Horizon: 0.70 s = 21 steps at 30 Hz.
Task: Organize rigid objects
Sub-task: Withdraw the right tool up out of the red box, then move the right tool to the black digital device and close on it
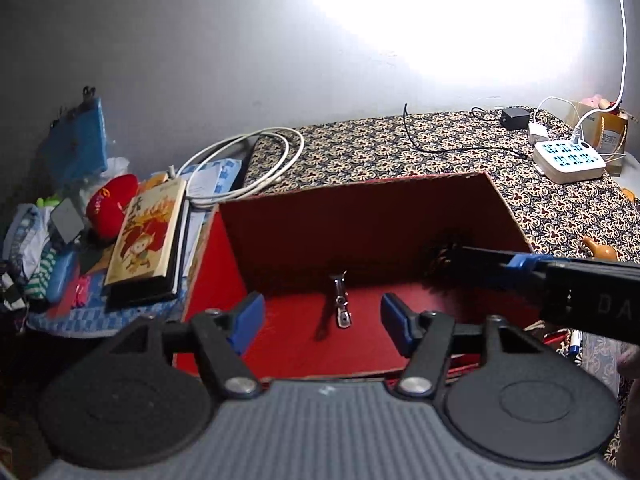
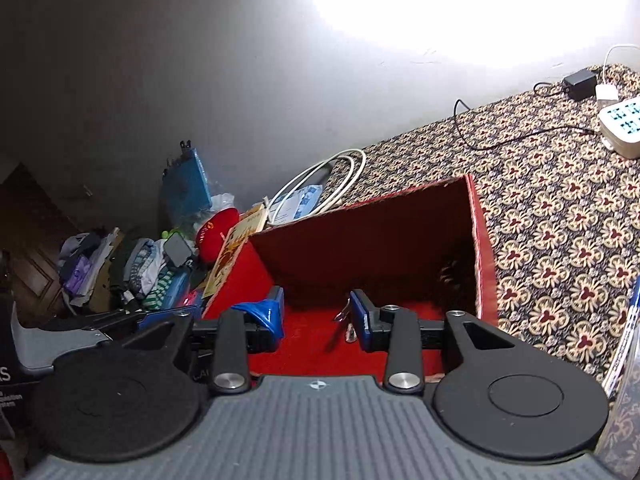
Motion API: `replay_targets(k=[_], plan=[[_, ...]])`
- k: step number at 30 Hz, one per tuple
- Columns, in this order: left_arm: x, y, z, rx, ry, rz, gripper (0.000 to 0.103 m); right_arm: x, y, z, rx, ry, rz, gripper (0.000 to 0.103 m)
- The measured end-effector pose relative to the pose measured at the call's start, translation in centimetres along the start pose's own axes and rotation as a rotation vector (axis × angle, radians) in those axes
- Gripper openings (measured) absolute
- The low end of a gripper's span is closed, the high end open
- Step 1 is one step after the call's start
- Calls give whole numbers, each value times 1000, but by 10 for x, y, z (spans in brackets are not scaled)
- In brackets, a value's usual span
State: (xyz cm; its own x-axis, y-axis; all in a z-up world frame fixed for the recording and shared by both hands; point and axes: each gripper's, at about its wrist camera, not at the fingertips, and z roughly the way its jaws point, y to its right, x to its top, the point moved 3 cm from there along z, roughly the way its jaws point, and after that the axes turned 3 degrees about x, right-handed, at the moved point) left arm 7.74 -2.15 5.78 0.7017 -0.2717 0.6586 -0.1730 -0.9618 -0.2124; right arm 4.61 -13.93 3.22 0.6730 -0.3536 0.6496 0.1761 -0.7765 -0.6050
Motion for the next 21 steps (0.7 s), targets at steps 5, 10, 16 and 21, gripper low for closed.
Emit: replay_targets(k=[5, 10, 16, 21], plan=[[-10, -6, -10, 15, -6, -28, 63, -8, -5, -5, 39, -17, 0, 20], [-23, -14, -17, 31, -19, -49, 63, -18, -6, -8, 70, -51, 17, 20], [-40, -30, -23, 48, -37, -87, 63, -33, -6, -13, 98, -91, 8, 20], [-58, -45, -23, 53, -59, -123, 63, -48, -5, -16, 109, -140, -33, 19]])
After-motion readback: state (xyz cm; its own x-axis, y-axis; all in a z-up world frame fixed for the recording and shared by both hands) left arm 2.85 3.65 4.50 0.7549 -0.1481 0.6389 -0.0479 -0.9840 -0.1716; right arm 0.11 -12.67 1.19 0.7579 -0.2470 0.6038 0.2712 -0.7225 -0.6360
